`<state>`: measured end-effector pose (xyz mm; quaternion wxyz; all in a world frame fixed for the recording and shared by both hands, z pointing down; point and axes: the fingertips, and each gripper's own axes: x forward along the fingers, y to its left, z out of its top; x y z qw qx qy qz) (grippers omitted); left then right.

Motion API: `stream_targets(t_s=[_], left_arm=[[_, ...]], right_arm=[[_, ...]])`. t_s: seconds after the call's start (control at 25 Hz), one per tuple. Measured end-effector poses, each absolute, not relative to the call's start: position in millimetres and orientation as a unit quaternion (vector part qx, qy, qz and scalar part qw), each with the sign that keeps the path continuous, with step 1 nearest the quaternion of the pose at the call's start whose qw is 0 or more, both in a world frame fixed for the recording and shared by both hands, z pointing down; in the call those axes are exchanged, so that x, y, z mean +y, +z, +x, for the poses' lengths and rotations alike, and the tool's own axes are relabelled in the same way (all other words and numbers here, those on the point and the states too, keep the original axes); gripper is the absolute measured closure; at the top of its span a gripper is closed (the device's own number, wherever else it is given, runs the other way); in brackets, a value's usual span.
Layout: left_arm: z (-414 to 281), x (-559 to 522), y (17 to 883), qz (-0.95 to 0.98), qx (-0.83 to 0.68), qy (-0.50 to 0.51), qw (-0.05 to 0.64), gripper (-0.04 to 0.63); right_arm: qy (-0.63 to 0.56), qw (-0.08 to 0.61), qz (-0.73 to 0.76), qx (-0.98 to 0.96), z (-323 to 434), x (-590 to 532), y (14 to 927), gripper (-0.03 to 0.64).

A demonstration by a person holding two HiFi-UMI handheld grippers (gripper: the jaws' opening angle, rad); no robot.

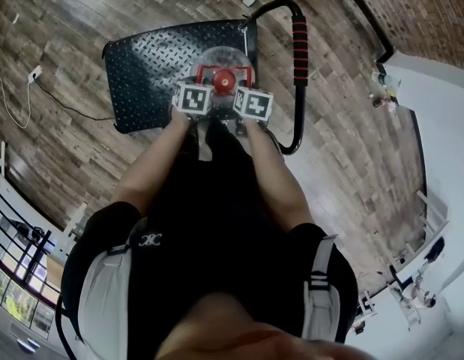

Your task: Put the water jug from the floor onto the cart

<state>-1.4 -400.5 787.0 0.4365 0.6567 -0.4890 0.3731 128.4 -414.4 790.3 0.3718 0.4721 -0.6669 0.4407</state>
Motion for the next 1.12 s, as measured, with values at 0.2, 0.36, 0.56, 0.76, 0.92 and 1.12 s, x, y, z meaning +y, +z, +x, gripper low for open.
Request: stream_targets(t_s=[0.2, 0.36, 0.56, 0.76, 0.92, 1.12], left_arm=[[0, -399, 806, 0.642, -0.488, 0.382, 0.452, 0.538], [-3, -403, 810, 0.637, -0.492, 0.399, 0.439, 0.537], [-4, -400, 817, 0.632, -0.487, 0.403, 0.447, 0.537], [-8, -391, 823, 0.621, -0.484, 0.418, 0.453, 0.535], [-7, -384, 823, 0.618, -0.481, 0.425, 0.455, 0.532], [-4, -387, 819, 0.622, -0.480, 0.423, 0.451, 0.501]], right_arm=[[0.443, 0.385, 0.466, -0.662, 128, -416, 805, 0.601], [0.443, 0.388, 0.462, -0.663, 125, -419, 812, 0.601], [0.437, 0.392, 0.461, -0.665, 127, -422, 817, 0.601], [0.429, 0.408, 0.466, -0.658, 132, -420, 819, 0.601], [0.426, 0.419, 0.467, -0.651, 135, -413, 820, 0.601], [0.416, 0.415, 0.469, -0.659, 135, -415, 816, 0.541]])
